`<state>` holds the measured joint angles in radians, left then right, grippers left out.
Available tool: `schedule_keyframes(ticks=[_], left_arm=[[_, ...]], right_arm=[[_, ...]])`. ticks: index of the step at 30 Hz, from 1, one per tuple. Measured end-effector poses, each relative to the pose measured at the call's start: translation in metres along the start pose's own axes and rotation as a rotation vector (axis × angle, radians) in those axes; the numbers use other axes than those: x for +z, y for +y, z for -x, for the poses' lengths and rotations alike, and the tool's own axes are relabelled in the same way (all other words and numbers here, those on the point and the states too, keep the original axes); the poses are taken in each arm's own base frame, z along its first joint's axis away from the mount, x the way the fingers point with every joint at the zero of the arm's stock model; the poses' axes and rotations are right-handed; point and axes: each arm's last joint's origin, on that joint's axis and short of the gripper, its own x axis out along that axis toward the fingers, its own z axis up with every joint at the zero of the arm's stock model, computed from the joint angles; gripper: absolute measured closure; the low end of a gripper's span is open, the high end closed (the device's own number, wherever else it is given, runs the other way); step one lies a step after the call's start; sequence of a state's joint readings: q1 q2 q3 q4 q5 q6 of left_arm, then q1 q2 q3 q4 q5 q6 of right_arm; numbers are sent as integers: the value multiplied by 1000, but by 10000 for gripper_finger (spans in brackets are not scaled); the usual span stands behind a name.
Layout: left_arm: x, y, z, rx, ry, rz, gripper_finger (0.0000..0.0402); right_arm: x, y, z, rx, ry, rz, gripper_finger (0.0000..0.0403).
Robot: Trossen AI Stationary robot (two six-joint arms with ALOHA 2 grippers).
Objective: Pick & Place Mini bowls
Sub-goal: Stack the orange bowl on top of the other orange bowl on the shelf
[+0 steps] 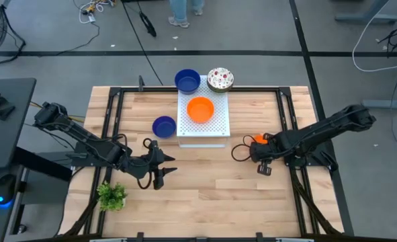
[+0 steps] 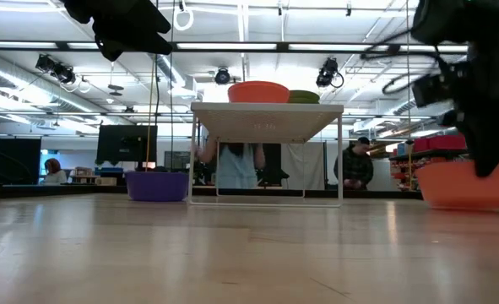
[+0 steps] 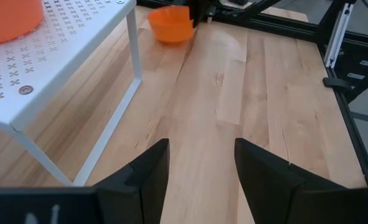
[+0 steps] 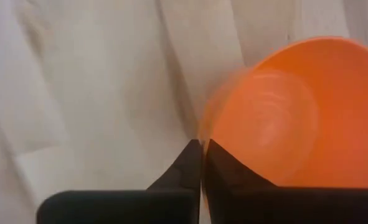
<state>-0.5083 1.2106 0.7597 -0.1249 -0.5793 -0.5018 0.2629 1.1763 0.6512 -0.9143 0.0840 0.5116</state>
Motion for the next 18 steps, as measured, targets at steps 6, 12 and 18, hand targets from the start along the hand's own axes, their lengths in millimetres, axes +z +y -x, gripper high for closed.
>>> schedule_keyframes(ticks=[6,12,18], left_arm=[[0,0,0,2,-1,1,216],[0,0,0,4,-2,2,216],[0,0,0,4,-2,2,216]], right_arm=[[22,19,60,39,-113,66,399],[56,32,138,-35,-438,242,401],[116,41,185,-223,-658,519,402]])
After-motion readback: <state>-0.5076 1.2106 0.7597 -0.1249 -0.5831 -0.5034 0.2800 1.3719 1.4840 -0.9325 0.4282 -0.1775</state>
